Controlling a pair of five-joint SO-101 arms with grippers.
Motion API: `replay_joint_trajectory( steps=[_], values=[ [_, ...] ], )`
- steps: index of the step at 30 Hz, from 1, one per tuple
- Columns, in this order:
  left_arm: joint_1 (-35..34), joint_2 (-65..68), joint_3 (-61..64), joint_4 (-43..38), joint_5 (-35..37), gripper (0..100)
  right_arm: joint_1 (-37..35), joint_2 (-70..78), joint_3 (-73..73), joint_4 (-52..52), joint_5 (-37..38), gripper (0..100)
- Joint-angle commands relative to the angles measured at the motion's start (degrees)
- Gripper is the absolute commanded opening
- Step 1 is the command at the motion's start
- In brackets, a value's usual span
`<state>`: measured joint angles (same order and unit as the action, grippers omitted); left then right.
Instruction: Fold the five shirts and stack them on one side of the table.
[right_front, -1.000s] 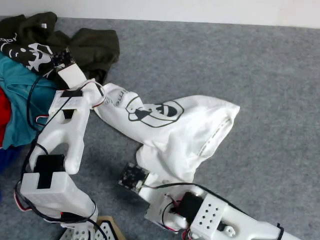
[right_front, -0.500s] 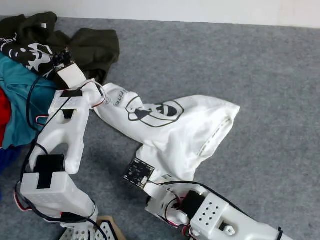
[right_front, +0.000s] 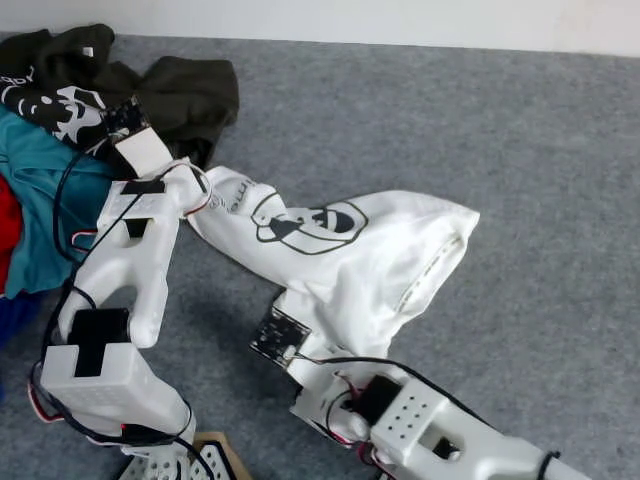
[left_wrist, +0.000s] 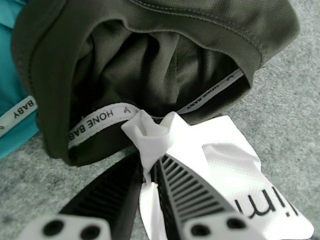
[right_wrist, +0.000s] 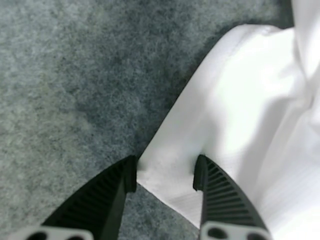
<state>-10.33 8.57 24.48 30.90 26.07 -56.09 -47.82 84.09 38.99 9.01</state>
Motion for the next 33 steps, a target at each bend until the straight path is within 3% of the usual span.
replay_joint_trajectory(
  steps=[1, 5, 14, 20, 26, 33],
  values=[
    [-1.01, -0.22, -2.24, -1.14, 0.35, 1, 1.01, 7.34, -3.74, -1.54, 0.44, 17.0],
    [-1.01, -0.22, -2.24, -1.14, 0.35, 1, 3.65, 8.40, -6.29, -1.89, 0.62, 0.0],
    [-0.57, -0.48, -2.15, -1.14, 0.44, 1, 12.18, 8.31, -8.75, -1.98, 0.35, 0.5],
    [0.48, -2.33, -2.86, 0.70, 0.44, 1, 23.69, 8.31, -14.99, 1.19, 0.35, 0.5],
    [4.35, -17.10, -0.92, 9.93, 0.44, 1, 34.33, 8.31, -23.87, 7.34, 0.26, 0.5],
    [4.44, -34.51, 5.05, 10.81, 0.53, 1, 46.81, 8.31, -33.19, 10.15, 0.26, 0.5]
  ],
)
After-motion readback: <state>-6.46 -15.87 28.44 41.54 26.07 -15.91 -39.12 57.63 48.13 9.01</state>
